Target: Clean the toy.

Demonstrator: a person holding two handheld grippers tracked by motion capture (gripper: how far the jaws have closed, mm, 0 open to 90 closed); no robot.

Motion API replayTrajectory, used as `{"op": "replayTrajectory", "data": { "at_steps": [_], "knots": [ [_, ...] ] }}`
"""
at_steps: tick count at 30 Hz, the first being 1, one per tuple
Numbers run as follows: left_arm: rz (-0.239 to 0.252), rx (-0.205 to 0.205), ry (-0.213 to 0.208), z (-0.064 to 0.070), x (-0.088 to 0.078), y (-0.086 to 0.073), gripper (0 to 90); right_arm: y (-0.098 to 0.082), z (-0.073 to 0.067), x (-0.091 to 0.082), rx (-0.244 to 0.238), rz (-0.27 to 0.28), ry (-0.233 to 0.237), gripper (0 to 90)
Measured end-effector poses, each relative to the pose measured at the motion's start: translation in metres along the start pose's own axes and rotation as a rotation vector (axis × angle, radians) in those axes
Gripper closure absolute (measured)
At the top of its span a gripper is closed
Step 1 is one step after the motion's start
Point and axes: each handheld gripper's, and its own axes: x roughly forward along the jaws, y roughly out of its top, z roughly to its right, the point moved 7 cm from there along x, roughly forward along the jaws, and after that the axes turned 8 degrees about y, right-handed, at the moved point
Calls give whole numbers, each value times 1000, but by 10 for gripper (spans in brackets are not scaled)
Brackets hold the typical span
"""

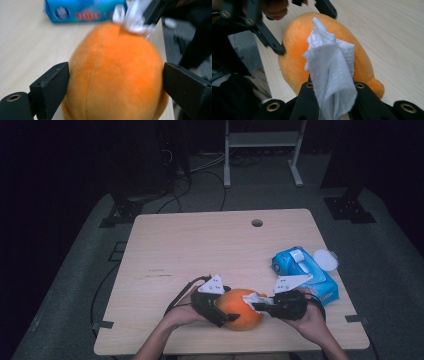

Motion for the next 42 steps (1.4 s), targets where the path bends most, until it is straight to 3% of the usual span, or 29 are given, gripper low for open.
{"op": "replayTrajectory", "data": {
  "at_steps": [1,3,5,7,8,10,12,13,14,15,16,17,18,19,20,22,26,27,28,31,33,35,38,41,42],
  "knots": [
    [-1,6,0,0,0,-1,92,0,-1,1,-8,-6,1,820],
    [18,28,23,-1,-3,0,214,2,-3,2,-15,-10,-10,820],
    [71,60,53,-2,-7,4,305,4,-2,-1,-19,7,-29,821],
    [117,96,99,-4,-10,10,341,9,-1,-7,-32,37,-66,823],
    [138,139,145,-6,-12,14,346,11,-1,-9,-35,51,-78,824],
    [156,185,186,-7,-11,17,343,17,-2,-15,-39,85,-79,824],
    [150,195,176,-7,-9,14,323,19,-3,-16,-41,92,-83,823],
    [136,193,154,-6,-5,10,252,17,1,-12,-45,67,-97,822],
    [163,137,100,-6,-3,5,204,13,3,-8,-36,46,-105,821],
    [176,82,78,-8,-4,6,174,8,6,-4,-20,29,-94,821],
    [175,21,65,-12,-6,6,137,4,8,-1,3,26,-71,821],
    [175,21,65,-12,-6,6,94,2,10,0,22,36,-52,821],
    [148,-69,71,-21,-5,4,84,1,12,0,34,43,-46,821],
    [147,-85,64,-22,-3,2,84,1,13,0,37,44,-48,822],
    [148,-80,48,-21,-2,0,94,2,13,-1,37,47,-50,821],
    [145,-29,65,-18,-1,0,139,4,10,0,32,44,-53,821],
    [146,18,78,-14,-1,2,209,12,0,3,-1,52,-58,822],
    [151,45,76,-10,0,3,209,16,-5,5,-7,63,-44,822],
    [151,83,82,-6,2,4,219,24,-17,11,-45,67,-19,822],
    [139,83,93,-7,0,5,198,31,-25,15,-94,51,-50,822],
    [150,50,89,-8,-3,8,149,30,-20,13,-71,67,-47,823],
    [154,46,90,-8,-4,10,133,27,-14,12,-32,81,-41,824],
    [142,79,90,-3,0,8,202,25,-13,14,-3,99,-37,824],
    [144,108,91,0,2,6,227,27,-20,20,-19,99,-47,823],
    [143,137,97,2,1,6,232,29,-25,23,-44,95,-45,823]
  ]
}}
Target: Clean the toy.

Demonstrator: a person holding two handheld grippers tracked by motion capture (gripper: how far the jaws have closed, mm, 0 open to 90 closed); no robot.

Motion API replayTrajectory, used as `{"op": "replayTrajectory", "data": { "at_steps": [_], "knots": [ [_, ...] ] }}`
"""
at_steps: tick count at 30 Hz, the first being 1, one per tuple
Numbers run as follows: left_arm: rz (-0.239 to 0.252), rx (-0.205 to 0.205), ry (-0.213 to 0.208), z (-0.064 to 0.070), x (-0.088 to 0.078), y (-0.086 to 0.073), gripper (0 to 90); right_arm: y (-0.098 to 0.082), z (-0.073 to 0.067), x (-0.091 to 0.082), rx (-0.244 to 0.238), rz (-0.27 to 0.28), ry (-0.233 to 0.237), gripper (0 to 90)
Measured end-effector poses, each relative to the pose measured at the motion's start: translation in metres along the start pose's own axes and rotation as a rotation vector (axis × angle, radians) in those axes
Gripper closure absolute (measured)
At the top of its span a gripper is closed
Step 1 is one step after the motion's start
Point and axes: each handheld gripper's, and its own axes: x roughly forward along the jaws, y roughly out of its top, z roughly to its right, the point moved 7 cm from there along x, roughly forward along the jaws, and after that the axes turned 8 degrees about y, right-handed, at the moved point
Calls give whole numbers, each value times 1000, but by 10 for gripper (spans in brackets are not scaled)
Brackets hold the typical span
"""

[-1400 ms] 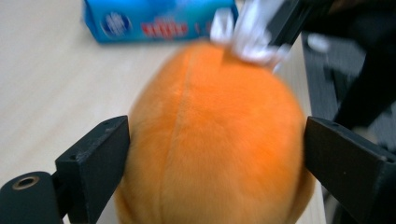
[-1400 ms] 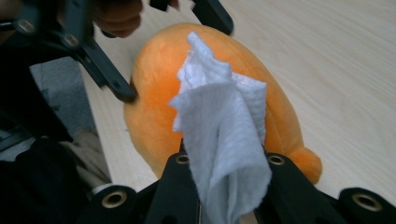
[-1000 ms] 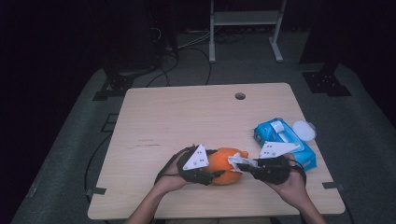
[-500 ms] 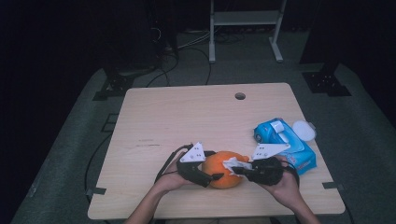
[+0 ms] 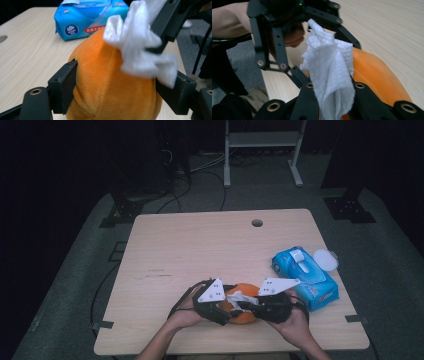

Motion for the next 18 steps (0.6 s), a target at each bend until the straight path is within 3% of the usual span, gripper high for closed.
{"op": "replayTrajectory", "data": {
  "at_steps": [3,7,9,10,11,14,15,17,18],
  "knots": [
    [3,0,4,-2,-1,0,243,1,0,-2,-10,-5,-3,824],
    [21,-43,18,-10,-2,-5,234,-3,22,-22,-6,-8,-79,822],
    [21,-59,22,-11,-2,-5,190,-6,28,-26,2,-15,-102,822],
    [34,-70,18,-12,-1,-3,185,-12,35,-32,29,-22,-126,823],
    [39,-68,15,-10,-1,-1,183,-14,36,-34,45,-17,-117,823],
    [41,-40,6,-5,1,2,211,-10,26,-29,26,-17,-96,823],
    [38,3,-2,2,2,4,218,-7,21,-25,3,-16,-86,823],
    [41,17,-7,5,3,5,220,0,9,-17,-28,-16,-64,822],
    [45,50,-15,8,3,4,221,2,6,-14,-39,-15,-53,822]
  ]
}}
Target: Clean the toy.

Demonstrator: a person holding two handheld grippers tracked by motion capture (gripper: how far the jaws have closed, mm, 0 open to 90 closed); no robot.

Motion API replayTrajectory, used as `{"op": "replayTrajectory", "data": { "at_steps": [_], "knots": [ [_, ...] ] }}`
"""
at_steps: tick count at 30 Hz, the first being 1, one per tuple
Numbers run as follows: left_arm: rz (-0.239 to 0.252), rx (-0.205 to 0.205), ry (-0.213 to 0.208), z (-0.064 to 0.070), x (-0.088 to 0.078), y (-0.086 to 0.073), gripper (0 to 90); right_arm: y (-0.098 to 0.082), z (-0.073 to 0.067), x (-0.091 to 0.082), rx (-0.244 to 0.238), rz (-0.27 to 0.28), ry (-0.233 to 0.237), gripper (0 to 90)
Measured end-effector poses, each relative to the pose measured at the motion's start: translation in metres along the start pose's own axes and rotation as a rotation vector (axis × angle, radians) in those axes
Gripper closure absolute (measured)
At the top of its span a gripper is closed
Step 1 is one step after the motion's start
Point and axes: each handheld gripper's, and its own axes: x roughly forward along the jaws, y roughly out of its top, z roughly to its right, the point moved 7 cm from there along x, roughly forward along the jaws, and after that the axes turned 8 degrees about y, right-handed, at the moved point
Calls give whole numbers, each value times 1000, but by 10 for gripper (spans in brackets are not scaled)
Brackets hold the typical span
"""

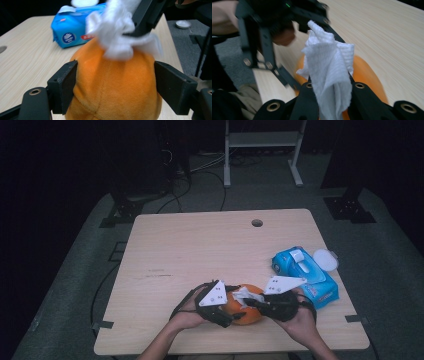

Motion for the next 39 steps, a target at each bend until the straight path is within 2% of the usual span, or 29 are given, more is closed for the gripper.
{"op": "replayTrajectory", "data": {
  "at_steps": [2,4,6,7,8,9,11,12,13,14,15,17,20,23,25,27,29,32,34,35,36,38,39],
  "knots": [
    [-2,11,1,0,-1,-1,225,1,-2,2,-8,-4,4,822],
    [-3,-5,5,-4,-2,-3,244,0,4,-1,-9,-8,-8,823],
    [6,-35,8,-5,-2,-3,244,-3,13,-8,10,-4,-40,823],
    [8,-38,10,-5,-1,-2,243,-5,17,-11,24,1,-57,823],
    [8,-33,10,-4,0,-1,242,-6,20,-12,42,12,-54,823],
    [11,-24,8,-2,1,1,236,-7,19,-12,54,15,-44,824],
    [11,6,-2,2,3,2,226,-4,10,-6,24,9,-33,823],
    [16,6,-4,3,3,2,224,-2,4,-2,15,9,-16,823],
    [16,6,-4,3,3,2,224,-2,4,-2,15,9,-16,823],
    [12,8,-11,3,2,0,226,2,-5,3,-11,0,2,822],
    [12,8,-11,3,2,0,231,2,-5,4,-23,-6,1,822],
    [-3,-4,-6,-2,-1,-4,239,1,-1,2,-11,-6,5,824],
    [-9,-45,-8,-8,-3,-9,244,-6,17,-8,22,-14,-43,824],
    [-7,-85,-14,-14,-6,-13,243,-16,30,-15,73,-12,-69,824],
    [-9,-82,-9,-13,-5,-10,206,-18,30,-12,91,-9,-55,824],
    [-17,-67,-6,-10,-4,-6,164,-16,28,-6,69,-13,-68,823],
    [-29,-55,-7,-11,-4,-8,171,-14,24,-3,55,-18,-67,823],
    [-33,-74,-7,-16,-7,-12,228,-13,24,-5,54,-10,-54,823],
    [-36,-125,-7,-24,-10,-19,233,-14,27,-7,66,-8,-54,823],
    [-36,-125,-7,-24,-10,-19,233,-14,27,-7,66,-8,-54,823],
    [-30,-155,-12,-27,-12,-24,233,-21,36,-9,75,-23,-85,823],
    [-23,-163,-18,-28,-13,-26,232,-25,40,-10,89,-23,-88,823],
    [-16,-159,-21,-27,-11,-25,229,-30,44,-11,135,-6,-62,823]
  ]
}}
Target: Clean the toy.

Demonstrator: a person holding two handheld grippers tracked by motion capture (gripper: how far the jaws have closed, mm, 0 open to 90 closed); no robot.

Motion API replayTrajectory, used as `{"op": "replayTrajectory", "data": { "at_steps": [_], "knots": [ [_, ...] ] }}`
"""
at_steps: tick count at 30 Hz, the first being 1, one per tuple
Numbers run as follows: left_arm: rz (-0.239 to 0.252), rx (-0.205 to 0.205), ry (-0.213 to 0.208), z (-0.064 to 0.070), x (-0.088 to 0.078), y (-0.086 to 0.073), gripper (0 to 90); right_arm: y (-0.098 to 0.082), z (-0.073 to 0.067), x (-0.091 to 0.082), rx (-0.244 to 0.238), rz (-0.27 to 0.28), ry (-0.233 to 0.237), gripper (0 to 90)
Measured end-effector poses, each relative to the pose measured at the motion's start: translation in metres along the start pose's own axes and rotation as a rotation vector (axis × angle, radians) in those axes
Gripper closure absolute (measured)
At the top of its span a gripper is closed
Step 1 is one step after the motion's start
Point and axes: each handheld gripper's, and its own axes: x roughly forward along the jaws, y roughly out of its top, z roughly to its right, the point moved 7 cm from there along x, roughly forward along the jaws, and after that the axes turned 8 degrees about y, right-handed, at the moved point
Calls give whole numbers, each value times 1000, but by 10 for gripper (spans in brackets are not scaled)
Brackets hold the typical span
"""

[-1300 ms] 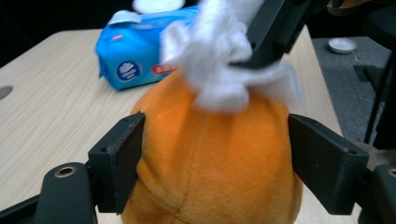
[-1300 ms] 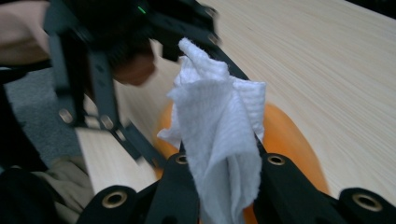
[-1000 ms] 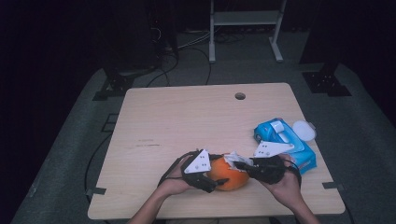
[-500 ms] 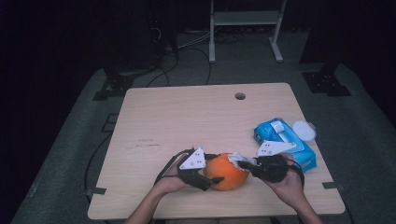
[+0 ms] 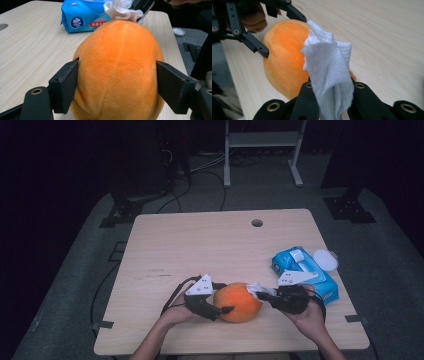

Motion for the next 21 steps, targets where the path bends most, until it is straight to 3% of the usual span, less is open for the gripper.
{"op": "replayTrajectory", "data": {
  "at_steps": [3,5,7,10,15,18,21],
  "knots": [
    [-3,23,-1,4,2,2,214,2,-5,0,-18,-4,-12,823],
    [-3,40,-6,7,3,2,207,11,-23,5,-56,11,33,822],
    [-5,27,-9,5,2,0,207,14,-28,8,-86,4,34,822],
    [-3,9,-13,2,1,-3,208,12,-22,7,-60,14,48,822],
    [3,-32,-25,-4,-1,-8,209,-3,3,1,-1,12,9,822],
    [-6,-37,-21,-6,-1,-10,208,-1,0,1,2,16,8,821],
    [-13,-36,-9,-8,-2,-11,208,3,-9,3,-27,16,14,821]
  ]
}}
